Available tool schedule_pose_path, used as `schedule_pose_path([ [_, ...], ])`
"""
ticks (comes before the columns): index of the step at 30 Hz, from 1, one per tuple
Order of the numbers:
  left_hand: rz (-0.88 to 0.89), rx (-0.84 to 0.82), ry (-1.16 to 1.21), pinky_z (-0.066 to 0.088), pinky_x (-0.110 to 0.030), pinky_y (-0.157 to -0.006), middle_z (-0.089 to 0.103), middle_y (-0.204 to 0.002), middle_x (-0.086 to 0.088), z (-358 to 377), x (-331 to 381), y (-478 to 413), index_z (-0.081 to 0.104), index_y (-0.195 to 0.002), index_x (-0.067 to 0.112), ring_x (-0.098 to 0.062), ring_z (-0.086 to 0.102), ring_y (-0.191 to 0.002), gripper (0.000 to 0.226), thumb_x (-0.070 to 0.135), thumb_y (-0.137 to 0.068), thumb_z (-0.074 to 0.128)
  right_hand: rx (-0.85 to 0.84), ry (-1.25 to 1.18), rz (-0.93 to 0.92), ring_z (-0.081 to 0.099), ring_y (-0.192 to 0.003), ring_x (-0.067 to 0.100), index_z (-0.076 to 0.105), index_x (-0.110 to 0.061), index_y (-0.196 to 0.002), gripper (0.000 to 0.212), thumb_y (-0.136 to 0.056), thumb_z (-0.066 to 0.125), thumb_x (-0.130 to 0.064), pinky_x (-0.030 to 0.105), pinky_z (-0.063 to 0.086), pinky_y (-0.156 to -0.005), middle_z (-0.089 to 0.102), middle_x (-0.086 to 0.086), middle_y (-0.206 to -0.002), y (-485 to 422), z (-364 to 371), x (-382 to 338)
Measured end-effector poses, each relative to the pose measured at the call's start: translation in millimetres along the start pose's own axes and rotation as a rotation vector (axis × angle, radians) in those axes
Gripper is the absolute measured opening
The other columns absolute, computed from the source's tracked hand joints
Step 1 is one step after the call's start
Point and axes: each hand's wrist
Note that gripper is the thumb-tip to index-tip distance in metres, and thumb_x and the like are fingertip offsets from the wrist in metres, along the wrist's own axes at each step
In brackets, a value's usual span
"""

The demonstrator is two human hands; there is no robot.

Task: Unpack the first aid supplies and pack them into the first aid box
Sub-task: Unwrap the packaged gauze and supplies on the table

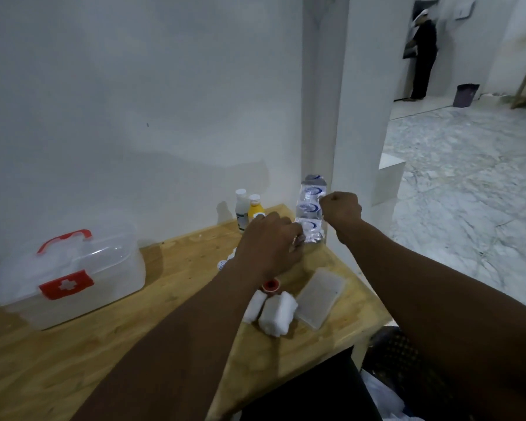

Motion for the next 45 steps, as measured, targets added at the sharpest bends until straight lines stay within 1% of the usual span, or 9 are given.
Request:
schedule_pose_path([
  [4, -0.019, 0.026, 0.080, 0.045, -0.036, -0.074, 0.071, -0.084, 0.000, -6, 23, -27, 0.069, -0.084, 0.021, -0.025, 0.061, -0.084, 0.014, 0.034, -0.083, 0.063, 0.097, 0.014, -0.139, 0.069, -0.087, 0.028, 0.071, -0.018, -0.087, 0.015, -0.088, 0.062, -0.030, 0.034, 0.053, -0.080, 0.074, 0.011, -0.090, 0, -56, -12],
  [8, -0.012, 0.044, 0.162, 0.040, -0.032, -0.070, 0.070, -0.085, 0.004, 3, 63, -57, 0.068, -0.084, 0.024, -0.022, 0.060, -0.086, 0.013, 0.036, -0.083, 0.063, 0.169, 0.067, -0.183, 0.069, -0.090, 0.028, 0.072, -0.019, -0.092, 0.017, -0.088, 0.062, -0.032, 0.037, 0.055, -0.083, 0.074, 0.008, -0.094, -3, -120, 4],
  [12, 0.030, -0.028, 0.229, 0.034, -0.029, -0.066, 0.069, -0.089, 0.004, 24, 123, -80, 0.069, -0.089, 0.025, -0.021, 0.060, -0.088, 0.017, 0.040, -0.085, 0.062, 0.264, 0.099, -0.114, 0.066, -0.089, 0.027, 0.069, -0.022, -0.086, 0.012, -0.087, 0.063, -0.031, 0.037, 0.052, -0.080, 0.070, 0.004, -0.090, -2, -181, 52],
  [17, 0.004, -0.226, 0.368, 0.041, -0.029, -0.067, 0.069, -0.097, 0.003, 75, 207, -75, 0.069, -0.092, 0.025, -0.021, 0.062, -0.094, 0.017, 0.039, -0.085, 0.063, 0.330, 0.182, 0.086, 0.066, -0.093, 0.029, 0.070, -0.021, -0.085, 0.012, -0.085, 0.063, -0.030, 0.036, 0.051, -0.081, 0.071, 0.007, -0.090, 9, -225, 154],
  [22, -0.046, -0.542, 0.413, 0.046, -0.034, -0.071, 0.066, -0.106, -0.008, 148, 271, -28, 0.066, -0.100, 0.017, -0.029, 0.064, -0.097, 0.020, 0.033, -0.089, 0.061, 0.278, 0.239, 0.324, 0.066, -0.093, 0.031, 0.071, -0.017, -0.085, 0.015, -0.084, 0.066, -0.031, 0.034, 0.048, -0.077, 0.073, 0.011, -0.091, 45, -229, 269],
  [25, -0.123, -0.701, 0.418, 0.043, -0.033, -0.063, 0.067, -0.095, -0.011, 188, 289, 5, 0.062, -0.089, 0.015, -0.032, 0.066, -0.089, 0.009, 0.024, -0.087, 0.064, 0.216, 0.269, 0.431, 0.066, -0.089, 0.030, 0.071, -0.015, -0.083, 0.016, -0.086, 0.065, -0.029, 0.031, 0.044, -0.069, 0.068, 0.007, -0.082, 68, -218, 320],
  [29, -0.251, -0.855, 0.429, 0.045, -0.034, -0.059, 0.063, -0.078, -0.009, 225, 293, 37, 0.058, -0.078, 0.013, -0.033, 0.065, -0.078, 0.015, 0.021, -0.086, 0.068, 0.148, 0.311, 0.513, 0.063, -0.076, 0.031, 0.066, -0.010, -0.071, 0.021, -0.087, 0.061, -0.022, 0.031, 0.042, -0.063, 0.065, 0.007, -0.072, 86, -203, 360],
  [34, -0.341, -0.899, 0.436, 0.055, -0.038, -0.067, 0.068, -0.090, -0.010, 250, 285, 49, 0.069, -0.093, 0.013, -0.033, 0.065, -0.083, 0.013, 0.025, -0.088, 0.069, 0.088, 0.360, 0.553, 0.058, -0.069, 0.024, 0.054, -0.022, -0.061, 0.027, -0.087, 0.061, -0.024, 0.030, 0.045, -0.064, 0.057, -0.003, -0.065, 91, -188, 383],
  [45, -0.452, -0.883, 0.548, 0.051, -0.035, -0.069, 0.066, -0.103, -0.008, 268, 267, 45, 0.065, -0.105, 0.015, -0.031, 0.064, -0.093, 0.020, 0.025, -0.087, 0.067, -0.021, 0.376, 0.515, 0.067, -0.075, 0.022, 0.067, -0.022, -0.078, 0.013, -0.087, 0.058, -0.026, 0.043, 0.059, -0.076, 0.071, 0.000, -0.077, 78, -179, 391],
])
Point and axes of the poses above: each hand's wrist, its own y-axis away from the middle knuckle, its own z-axis out of the palm, x = y × z
